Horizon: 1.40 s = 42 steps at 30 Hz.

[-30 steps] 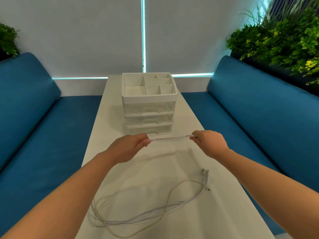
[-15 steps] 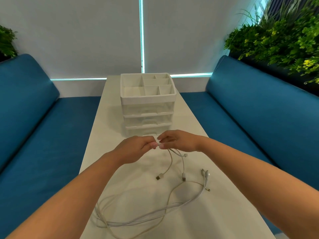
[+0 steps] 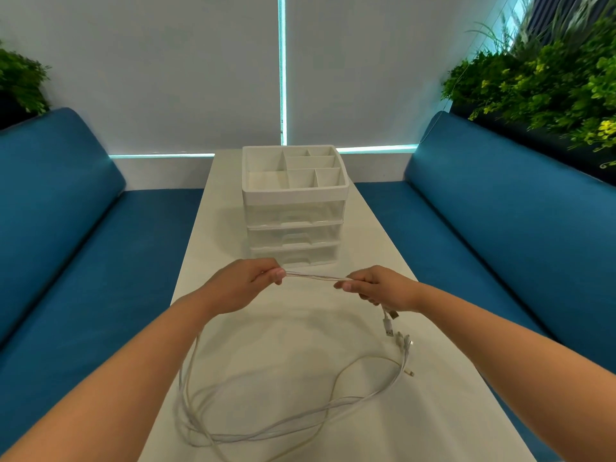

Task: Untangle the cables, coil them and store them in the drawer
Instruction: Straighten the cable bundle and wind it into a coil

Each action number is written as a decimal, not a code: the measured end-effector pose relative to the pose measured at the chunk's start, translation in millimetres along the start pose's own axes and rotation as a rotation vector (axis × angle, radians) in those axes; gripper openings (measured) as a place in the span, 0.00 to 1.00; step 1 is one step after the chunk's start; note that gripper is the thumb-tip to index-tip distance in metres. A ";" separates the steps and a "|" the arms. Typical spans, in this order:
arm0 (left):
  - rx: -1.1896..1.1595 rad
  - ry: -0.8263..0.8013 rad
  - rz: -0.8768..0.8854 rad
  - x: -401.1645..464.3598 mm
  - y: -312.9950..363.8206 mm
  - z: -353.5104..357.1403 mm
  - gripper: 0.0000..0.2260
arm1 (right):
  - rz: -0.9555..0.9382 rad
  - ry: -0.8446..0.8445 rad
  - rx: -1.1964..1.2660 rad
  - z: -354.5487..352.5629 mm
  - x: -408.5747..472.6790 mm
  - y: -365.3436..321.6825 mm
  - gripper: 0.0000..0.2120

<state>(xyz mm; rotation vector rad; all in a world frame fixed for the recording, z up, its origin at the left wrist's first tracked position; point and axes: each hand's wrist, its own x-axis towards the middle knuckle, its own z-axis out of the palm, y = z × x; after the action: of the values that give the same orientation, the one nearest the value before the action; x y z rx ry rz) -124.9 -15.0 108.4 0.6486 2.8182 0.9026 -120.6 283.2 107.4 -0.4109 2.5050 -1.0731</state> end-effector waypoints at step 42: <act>0.032 0.061 -0.055 11.5 9.3 3.1 0.17 | -0.058 0.285 -0.759 -23.6 -6.1 5.4 0.22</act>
<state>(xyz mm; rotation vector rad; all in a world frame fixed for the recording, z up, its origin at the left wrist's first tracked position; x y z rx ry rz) -131.2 -1.6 111.5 0.5535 2.8942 0.8842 -126.6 304.0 119.8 -0.5609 3.1130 -0.1498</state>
